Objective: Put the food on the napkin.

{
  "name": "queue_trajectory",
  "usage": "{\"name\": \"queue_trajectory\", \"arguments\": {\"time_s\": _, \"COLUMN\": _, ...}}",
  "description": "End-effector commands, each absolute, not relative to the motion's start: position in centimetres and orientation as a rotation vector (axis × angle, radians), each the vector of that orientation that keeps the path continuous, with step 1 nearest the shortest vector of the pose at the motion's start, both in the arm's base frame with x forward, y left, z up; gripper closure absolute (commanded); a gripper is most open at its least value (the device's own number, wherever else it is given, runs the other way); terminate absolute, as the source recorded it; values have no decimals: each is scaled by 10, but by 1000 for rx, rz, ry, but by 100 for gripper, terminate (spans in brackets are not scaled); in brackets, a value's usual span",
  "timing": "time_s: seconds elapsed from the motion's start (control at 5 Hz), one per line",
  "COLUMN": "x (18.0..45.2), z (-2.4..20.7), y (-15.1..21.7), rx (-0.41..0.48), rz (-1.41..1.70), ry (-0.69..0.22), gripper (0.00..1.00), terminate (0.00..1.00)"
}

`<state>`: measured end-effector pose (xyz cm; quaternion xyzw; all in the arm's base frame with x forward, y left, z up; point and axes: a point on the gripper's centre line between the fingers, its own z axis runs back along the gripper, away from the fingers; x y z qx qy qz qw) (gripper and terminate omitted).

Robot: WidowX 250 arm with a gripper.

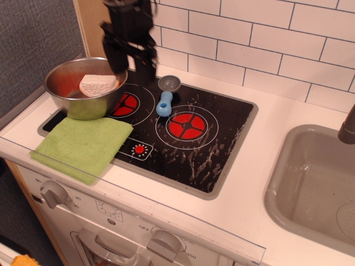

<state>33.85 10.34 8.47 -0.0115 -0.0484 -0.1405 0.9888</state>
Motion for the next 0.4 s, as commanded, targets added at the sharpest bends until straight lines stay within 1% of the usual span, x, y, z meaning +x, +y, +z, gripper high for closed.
{"name": "queue_trajectory", "arguments": {"time_s": 0.0, "x": 344, "z": 103, "y": 164, "rx": 89, "rz": -239, "ry": -130, "gripper": 0, "terminate": 0}}
{"name": "queue_trajectory", "arguments": {"time_s": 0.2, "x": 356, "z": 84, "y": 175, "rx": 110, "rz": -229, "ry": -82, "gripper": 0, "terminate": 0}}
